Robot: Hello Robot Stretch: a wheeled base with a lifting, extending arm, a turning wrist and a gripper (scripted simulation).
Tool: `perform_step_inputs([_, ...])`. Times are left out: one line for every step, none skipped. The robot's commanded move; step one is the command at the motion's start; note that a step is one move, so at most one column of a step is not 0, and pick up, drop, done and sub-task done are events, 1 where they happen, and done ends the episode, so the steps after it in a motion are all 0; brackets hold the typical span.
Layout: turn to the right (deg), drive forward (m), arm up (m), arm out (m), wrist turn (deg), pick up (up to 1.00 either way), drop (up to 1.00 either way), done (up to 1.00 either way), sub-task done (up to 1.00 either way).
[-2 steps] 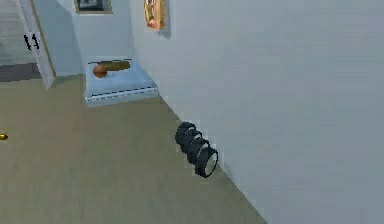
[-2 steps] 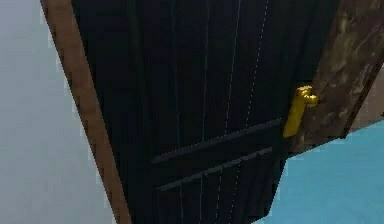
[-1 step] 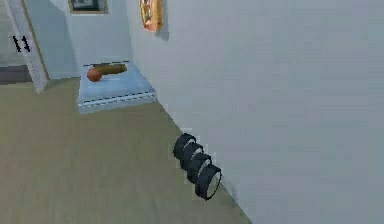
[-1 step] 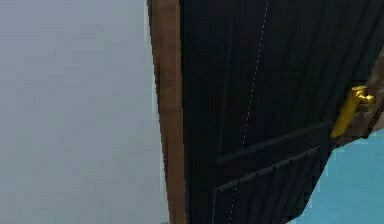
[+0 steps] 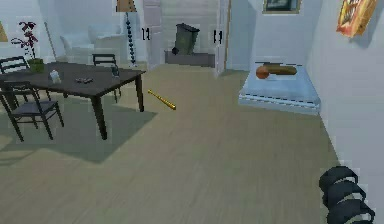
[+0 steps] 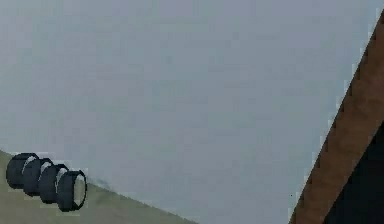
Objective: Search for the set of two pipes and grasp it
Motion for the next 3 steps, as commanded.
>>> perform_step_inputs([-18.0,0.0,0.0,0.0,0.0,0.0,0.0,0.0,0.0])
perform_step_inputs([0.0,0.35,0.0,0.0,0.0,0.0,0.0,0.0,0.0])
perform_step_inputs([-39.0,0.0,0.0,0.0,0.0,0.0,0.0,0.0,0.0])
